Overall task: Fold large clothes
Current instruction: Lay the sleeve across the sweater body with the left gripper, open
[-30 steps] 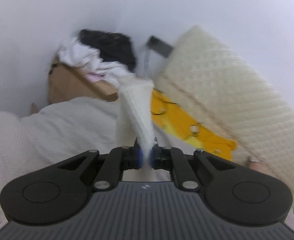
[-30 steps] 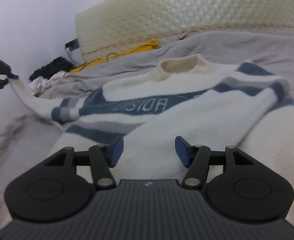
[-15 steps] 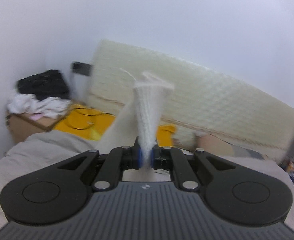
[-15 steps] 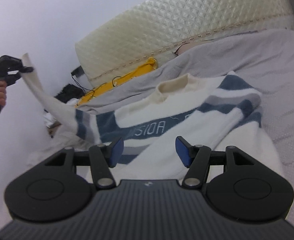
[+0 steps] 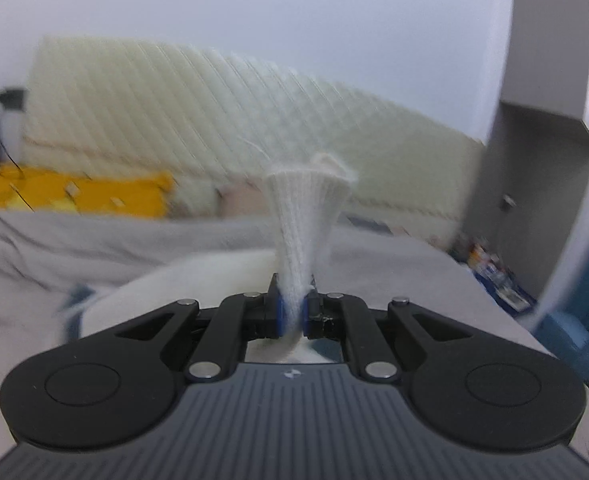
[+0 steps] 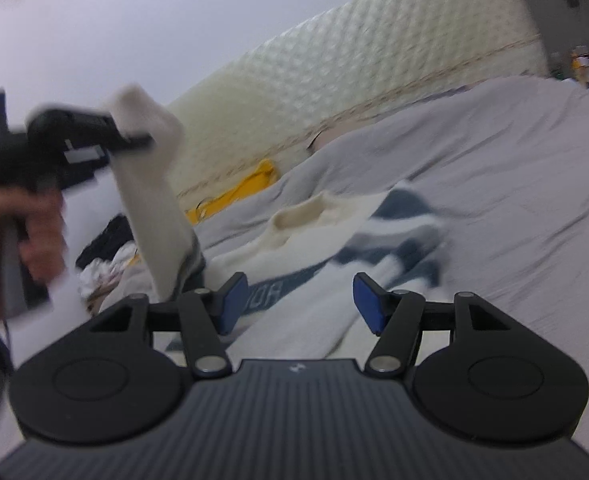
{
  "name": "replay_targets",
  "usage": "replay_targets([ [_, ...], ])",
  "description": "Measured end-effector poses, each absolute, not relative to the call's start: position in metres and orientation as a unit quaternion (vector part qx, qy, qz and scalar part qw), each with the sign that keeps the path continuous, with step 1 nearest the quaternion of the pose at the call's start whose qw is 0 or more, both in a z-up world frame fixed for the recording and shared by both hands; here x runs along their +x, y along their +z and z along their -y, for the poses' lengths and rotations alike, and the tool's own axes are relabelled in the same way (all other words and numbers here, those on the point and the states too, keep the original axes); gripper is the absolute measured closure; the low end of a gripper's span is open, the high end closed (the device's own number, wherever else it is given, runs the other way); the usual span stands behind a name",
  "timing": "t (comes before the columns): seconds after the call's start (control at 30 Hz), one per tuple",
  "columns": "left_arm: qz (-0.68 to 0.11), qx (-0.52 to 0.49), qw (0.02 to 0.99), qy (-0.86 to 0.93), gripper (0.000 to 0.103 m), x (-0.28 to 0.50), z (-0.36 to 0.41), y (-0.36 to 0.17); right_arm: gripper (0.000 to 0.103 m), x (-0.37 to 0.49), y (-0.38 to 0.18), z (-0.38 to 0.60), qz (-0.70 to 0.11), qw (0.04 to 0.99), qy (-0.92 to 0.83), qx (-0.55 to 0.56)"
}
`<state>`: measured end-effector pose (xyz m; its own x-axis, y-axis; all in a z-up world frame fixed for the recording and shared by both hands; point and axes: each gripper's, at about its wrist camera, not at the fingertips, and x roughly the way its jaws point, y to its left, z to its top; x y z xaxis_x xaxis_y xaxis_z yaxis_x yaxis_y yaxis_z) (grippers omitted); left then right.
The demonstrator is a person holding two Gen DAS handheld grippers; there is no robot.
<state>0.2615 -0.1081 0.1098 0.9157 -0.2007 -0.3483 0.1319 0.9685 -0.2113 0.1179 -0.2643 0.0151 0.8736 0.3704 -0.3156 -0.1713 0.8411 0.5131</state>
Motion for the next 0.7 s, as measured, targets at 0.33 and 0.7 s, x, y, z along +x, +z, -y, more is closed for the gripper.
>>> replay_targets([
  [0.33, -0.321, -0.06, 0.934, -0.146, 0.093, 0.298, 0.209, -0.03, 0.041, 0.12, 0.021, 0.33, -0.159, 0.947, 0.094, 0.263],
  [0.7, -0.366, -0.085, 0.908, -0.186, 0.061, 0.296, 0.19, -0.075, 0.041, 0.145, -0.004, 0.334, -0.196, 0.941, 0.088, 0.262],
])
